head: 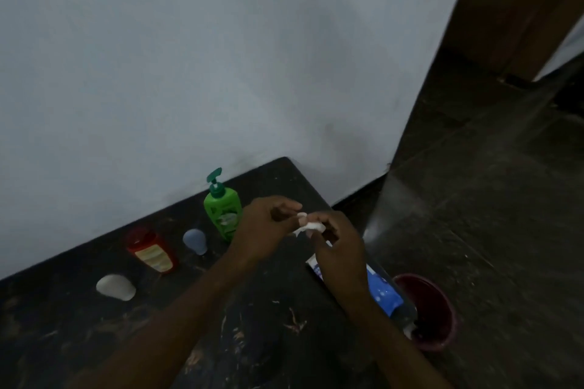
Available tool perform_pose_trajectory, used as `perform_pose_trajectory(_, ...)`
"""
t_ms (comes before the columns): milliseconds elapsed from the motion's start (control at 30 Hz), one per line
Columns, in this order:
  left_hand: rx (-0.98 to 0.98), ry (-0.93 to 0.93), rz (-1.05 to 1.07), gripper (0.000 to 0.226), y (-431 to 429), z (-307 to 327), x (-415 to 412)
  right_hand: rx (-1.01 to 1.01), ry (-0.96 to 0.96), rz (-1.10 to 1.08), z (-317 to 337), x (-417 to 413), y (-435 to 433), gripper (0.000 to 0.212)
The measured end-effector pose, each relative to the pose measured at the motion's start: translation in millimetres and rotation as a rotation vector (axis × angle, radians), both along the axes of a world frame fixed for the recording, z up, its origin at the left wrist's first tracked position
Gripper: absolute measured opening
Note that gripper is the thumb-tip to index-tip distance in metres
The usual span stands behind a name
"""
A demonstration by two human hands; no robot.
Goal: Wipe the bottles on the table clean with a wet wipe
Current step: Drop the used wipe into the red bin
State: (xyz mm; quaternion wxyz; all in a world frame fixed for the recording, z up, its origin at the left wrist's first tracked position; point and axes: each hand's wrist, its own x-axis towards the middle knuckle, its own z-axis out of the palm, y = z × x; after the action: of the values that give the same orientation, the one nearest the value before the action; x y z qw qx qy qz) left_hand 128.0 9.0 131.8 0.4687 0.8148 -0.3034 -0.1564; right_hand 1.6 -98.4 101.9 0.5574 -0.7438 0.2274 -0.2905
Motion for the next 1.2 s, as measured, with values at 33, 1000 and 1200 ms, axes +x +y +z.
perform_pose_trajectory(33,-0.006,0.008,-0.018,0.026,-8.8,2.6,-0.4,-0.013,-0.021,-0.030,2.9,-2.3,-4.8,0.018)
perform_pose_trajectory(1000,0.314,0.130,-0.720,0.008,-379.8,-266.9,-130.3,0.375,0.317,-0.635,-248.9,-197.5,-290.7,0.006)
perform_pose_trajectory(1200,0.439,0.093,-0.792,0.008,-406.3,-362.9,-152.2,0.384,0.468,-0.678,-347.4,-212.6,-302.0,0.005)
